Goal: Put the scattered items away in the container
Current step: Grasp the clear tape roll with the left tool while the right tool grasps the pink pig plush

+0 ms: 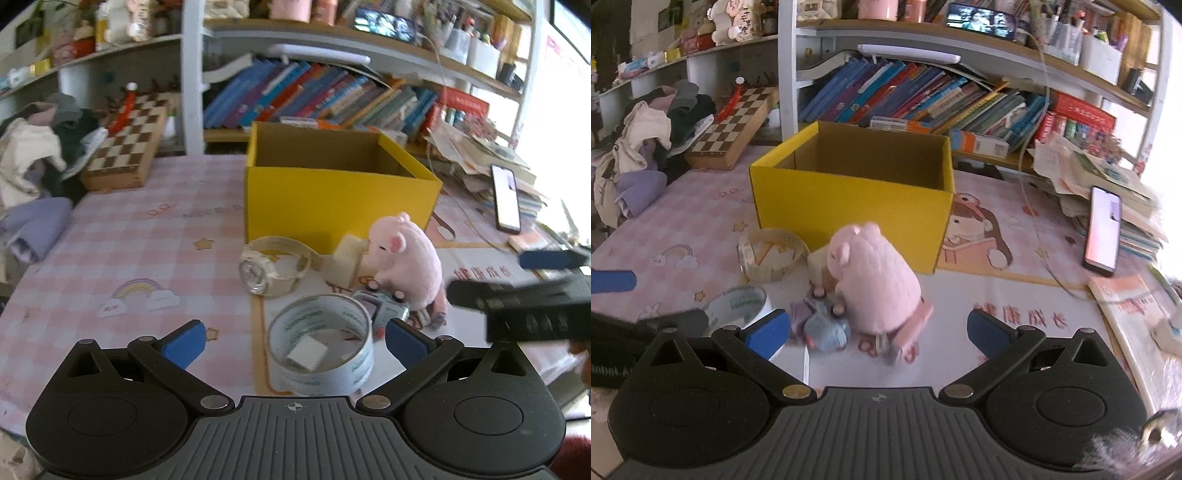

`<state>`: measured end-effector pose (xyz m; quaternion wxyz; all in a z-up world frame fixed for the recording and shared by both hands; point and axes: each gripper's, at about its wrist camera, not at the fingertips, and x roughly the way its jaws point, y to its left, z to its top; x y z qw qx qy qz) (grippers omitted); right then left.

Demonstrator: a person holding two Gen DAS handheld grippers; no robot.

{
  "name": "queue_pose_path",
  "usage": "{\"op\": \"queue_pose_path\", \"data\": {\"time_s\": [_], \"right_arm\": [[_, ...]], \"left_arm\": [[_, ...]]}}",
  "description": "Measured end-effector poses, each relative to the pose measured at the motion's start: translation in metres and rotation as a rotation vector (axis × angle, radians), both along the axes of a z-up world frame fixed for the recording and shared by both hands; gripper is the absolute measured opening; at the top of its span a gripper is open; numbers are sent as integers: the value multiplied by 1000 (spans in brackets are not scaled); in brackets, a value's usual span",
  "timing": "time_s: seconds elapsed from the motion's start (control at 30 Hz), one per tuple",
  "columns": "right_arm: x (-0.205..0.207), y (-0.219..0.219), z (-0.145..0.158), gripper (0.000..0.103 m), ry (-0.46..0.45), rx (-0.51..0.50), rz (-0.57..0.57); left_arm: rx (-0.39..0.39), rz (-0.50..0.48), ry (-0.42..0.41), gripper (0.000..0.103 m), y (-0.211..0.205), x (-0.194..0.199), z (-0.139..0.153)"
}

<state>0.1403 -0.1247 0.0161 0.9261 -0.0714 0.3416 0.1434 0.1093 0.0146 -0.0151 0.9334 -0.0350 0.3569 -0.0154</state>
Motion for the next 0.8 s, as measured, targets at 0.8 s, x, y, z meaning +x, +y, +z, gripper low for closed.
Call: {"op": "queue_pose_path", "data": {"time_s": [0.8], "right_arm": [[117, 18, -43, 91, 194, -34, 227]], "left_arm": [[-101, 9, 246, 97, 3, 55, -45]]}}
